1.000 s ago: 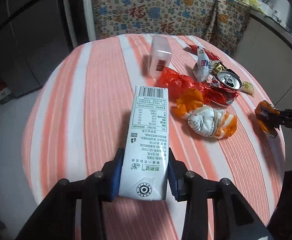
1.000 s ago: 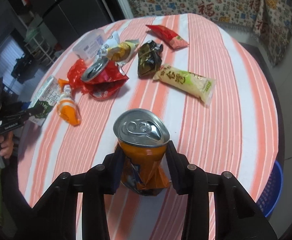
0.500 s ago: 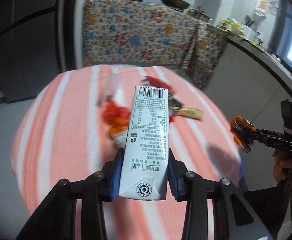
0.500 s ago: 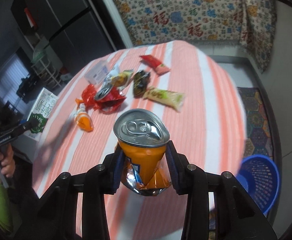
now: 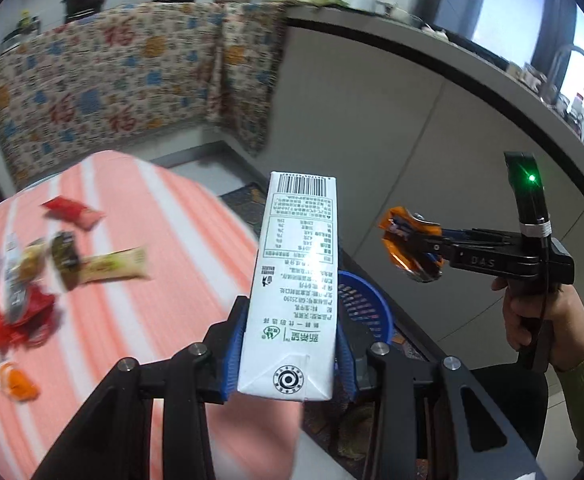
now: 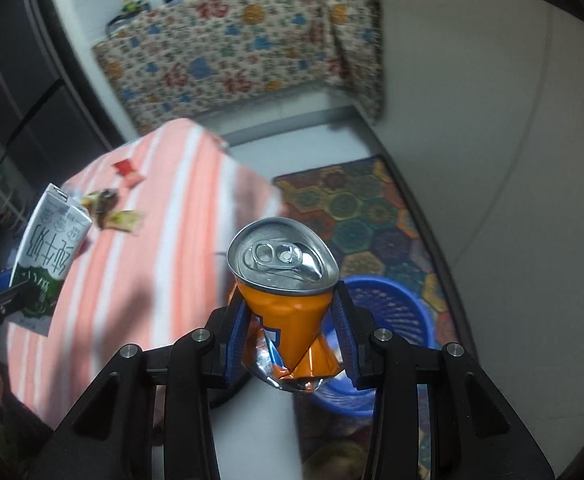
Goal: Collect trash
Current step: 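Carry carton and can over the blue wastebasket and open both tools to drop them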
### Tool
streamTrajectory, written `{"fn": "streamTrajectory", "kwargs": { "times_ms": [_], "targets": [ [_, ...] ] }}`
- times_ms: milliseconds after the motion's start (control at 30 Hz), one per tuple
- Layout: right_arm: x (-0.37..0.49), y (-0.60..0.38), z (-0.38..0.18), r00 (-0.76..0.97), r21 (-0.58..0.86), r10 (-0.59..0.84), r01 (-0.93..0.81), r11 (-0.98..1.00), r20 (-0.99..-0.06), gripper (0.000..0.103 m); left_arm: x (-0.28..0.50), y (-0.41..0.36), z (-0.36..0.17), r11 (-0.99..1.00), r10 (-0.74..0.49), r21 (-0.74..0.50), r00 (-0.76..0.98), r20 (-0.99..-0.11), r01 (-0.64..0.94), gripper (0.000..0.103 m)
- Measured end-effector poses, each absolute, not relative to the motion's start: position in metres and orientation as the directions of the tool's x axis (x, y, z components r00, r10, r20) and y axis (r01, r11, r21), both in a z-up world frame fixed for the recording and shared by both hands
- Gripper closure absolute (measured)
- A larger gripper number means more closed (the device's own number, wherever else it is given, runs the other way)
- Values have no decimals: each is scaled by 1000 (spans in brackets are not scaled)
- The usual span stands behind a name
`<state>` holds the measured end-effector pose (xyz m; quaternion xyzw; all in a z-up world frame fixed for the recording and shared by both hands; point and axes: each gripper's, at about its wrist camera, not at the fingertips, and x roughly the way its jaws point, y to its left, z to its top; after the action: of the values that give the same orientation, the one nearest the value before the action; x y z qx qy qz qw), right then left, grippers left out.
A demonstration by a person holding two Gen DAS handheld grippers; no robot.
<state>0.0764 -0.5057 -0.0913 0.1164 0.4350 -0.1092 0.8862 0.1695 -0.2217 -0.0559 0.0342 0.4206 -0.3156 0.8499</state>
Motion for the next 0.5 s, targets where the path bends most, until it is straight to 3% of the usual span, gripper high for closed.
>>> {"fn": "streamTrajectory", "kwargs": {
  "times_ms": [200,500],
  "targets": [
    [66,-554,-115,564,127,-117,374,919,-818,63,181,-304,-102,759,-511,-204,371,-775,619,63],
    [62,-598,-147,561,214,-79,438,873,-824,63,201,-361,-164,736,-516,-254,278,-810,627,63]
  ]
}}
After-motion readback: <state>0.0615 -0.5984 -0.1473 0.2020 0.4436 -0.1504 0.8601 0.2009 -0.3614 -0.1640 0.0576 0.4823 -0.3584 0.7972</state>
